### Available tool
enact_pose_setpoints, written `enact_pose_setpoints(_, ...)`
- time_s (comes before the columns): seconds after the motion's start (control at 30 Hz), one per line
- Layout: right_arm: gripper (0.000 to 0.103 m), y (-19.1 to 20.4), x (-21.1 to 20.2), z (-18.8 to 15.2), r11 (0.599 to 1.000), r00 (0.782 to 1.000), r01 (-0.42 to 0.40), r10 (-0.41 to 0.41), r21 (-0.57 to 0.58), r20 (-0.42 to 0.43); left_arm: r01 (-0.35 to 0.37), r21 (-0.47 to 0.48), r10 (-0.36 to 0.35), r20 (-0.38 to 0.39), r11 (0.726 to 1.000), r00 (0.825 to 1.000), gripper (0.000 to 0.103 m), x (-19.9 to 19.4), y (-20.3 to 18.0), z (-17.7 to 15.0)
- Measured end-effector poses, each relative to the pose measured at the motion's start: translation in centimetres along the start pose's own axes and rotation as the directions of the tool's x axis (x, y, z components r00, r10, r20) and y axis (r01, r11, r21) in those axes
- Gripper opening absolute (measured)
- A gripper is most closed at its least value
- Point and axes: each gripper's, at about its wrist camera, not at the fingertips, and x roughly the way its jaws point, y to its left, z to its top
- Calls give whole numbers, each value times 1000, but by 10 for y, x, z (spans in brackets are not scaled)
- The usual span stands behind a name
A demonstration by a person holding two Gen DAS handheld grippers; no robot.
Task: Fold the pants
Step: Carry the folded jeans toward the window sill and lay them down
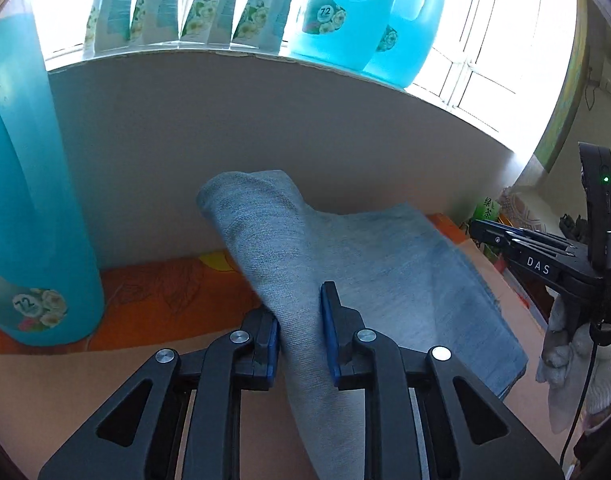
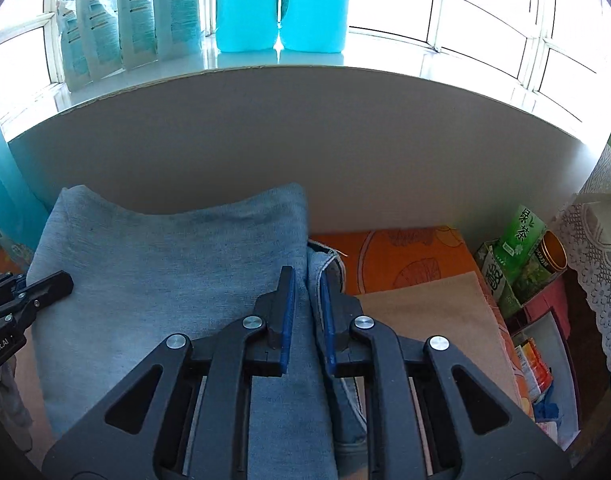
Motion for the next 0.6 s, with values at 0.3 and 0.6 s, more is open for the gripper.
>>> enact_pose_setpoints(0.3,47,-2,-30,-16,1000,1000,8,-8,1,18,-35,3,35,24,999,999,38,-21,5,-4)
enact_pose_setpoints(0.6,64,5,-101,-50,1000,998,-19,18,17,60,-26,41,23,60,999,998,59,-91,-22,-14)
